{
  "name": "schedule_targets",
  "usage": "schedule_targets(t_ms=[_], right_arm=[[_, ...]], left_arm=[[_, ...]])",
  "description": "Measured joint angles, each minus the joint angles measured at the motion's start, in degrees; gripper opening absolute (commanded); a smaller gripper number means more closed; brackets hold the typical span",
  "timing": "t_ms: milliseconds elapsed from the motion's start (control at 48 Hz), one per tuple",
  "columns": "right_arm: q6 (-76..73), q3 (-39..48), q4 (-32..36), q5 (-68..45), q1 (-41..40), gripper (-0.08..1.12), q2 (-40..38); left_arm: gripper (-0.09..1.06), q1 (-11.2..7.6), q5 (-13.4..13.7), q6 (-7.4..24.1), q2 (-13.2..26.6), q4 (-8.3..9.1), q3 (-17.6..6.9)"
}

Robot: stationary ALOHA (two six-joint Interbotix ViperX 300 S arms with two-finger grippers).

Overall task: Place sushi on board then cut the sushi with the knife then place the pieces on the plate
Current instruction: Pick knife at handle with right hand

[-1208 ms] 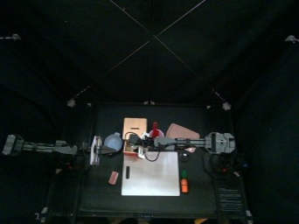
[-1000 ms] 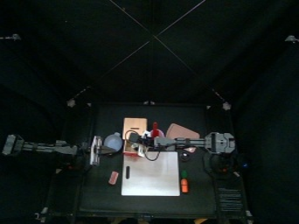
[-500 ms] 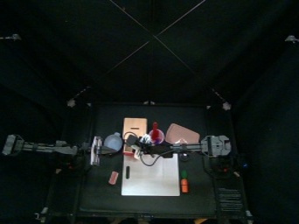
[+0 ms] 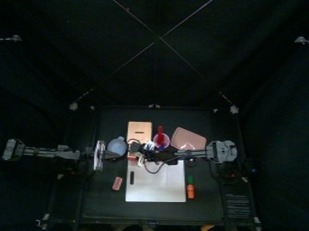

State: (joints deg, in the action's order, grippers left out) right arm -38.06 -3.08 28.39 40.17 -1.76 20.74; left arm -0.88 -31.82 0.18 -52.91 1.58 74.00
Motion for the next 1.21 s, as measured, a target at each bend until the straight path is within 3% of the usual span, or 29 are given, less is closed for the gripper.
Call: schedule_targets(t_ms=[896,1208], right_arm=[[0.00,-0.62,-0.09,0.53,-1.76,0.92,2.46],[0.00,-1.49,-0.09,1.49,-1.76,0.74,2.90]], left_arm=[[0.05,0.09,-0.09,0.00,0.00,0.00,0.00],[0.05,0.09,-0.09,0.00,-0.09,0.09,0.18]])
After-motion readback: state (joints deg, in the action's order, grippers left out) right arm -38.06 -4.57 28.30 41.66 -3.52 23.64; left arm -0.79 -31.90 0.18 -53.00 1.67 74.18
